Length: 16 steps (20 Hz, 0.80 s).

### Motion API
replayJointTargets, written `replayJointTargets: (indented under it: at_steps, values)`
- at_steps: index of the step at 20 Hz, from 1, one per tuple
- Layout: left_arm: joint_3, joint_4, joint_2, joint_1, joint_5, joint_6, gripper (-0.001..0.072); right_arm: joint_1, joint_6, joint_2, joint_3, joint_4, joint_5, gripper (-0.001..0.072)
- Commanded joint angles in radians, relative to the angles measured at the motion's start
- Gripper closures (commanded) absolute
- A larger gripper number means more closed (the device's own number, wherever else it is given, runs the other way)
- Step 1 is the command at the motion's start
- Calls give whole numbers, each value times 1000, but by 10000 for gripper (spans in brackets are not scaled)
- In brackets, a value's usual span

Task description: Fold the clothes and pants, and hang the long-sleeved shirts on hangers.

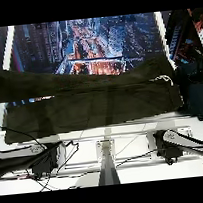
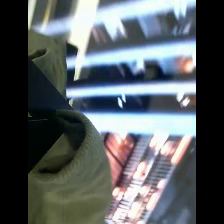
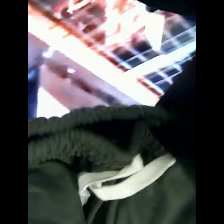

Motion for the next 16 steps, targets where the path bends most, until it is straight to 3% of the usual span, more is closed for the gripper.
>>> replayJointTargets:
  at_steps: [1,2,7,13,16]
  values:
    - [-22,-29,-124,-36,-1,3,688,4,2,-56,-10,19,-65,210]
    - [-22,-29,-158,-53,-1,4,688,4,1,-63,-10,32,-98,129]
    - [-22,-29,-236,-120,12,4,688,4,65,-77,56,161,-284,128]
    - [-22,-29,-238,-142,25,4,688,9,117,-303,240,357,-155,130]
    - [-22,-29,-238,-142,26,4,688,53,115,-413,309,369,-145,137]
